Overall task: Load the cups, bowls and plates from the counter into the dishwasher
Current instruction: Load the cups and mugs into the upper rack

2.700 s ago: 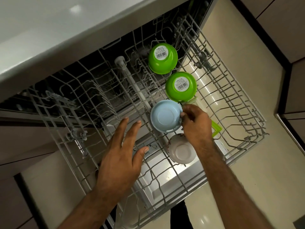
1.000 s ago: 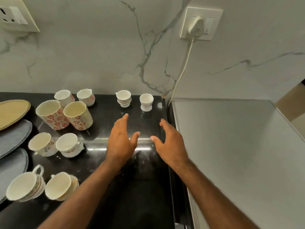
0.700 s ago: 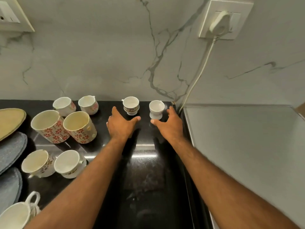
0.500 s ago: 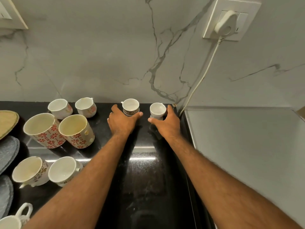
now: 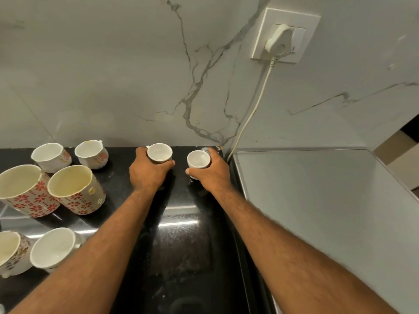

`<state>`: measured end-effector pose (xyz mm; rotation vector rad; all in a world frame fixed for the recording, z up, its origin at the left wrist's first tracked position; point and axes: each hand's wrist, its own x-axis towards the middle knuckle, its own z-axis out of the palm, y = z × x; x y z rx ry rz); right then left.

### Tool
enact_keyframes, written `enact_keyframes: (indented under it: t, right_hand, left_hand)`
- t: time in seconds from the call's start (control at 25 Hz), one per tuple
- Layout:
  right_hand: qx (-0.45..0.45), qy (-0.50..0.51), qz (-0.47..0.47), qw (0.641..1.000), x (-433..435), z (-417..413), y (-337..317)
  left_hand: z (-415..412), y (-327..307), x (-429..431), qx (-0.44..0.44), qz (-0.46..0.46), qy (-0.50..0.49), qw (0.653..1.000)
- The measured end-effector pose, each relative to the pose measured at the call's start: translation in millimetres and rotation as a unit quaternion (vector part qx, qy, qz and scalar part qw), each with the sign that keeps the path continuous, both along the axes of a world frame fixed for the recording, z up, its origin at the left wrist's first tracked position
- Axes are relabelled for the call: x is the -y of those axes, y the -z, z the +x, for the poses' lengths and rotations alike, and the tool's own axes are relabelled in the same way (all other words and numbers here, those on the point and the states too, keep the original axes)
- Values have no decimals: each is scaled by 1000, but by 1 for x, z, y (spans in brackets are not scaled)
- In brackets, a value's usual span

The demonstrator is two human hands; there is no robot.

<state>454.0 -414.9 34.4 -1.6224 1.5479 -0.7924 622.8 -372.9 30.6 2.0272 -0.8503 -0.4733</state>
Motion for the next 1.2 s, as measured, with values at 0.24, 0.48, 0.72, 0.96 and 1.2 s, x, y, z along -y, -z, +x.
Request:
enact_keyframes:
  t: [0.24, 0.48, 0.72, 0.96, 1.2]
  right_hand:
    - [31, -30, 7, 999, -54, -51, -20]
    - [86, -66, 0, 994, -150, -131, -62]
    - [165, -43, 25, 985, -255, -240, -70]
    - [170, -22, 71, 983, -333, -341, -48]
    - [201, 58, 99, 973, -411, -413, -8]
  left_hand:
    - [-37, -18, -68, -47, -46, 8, 998]
    - [-125, -47, -161, -100, -90, 37, 990]
    - [-241, -62, -262, -132, -103, 68, 984]
    - [-337, -53, -336, -151, -82, 130, 977]
    - [-407, -20, -388, -161, -45, 208, 964]
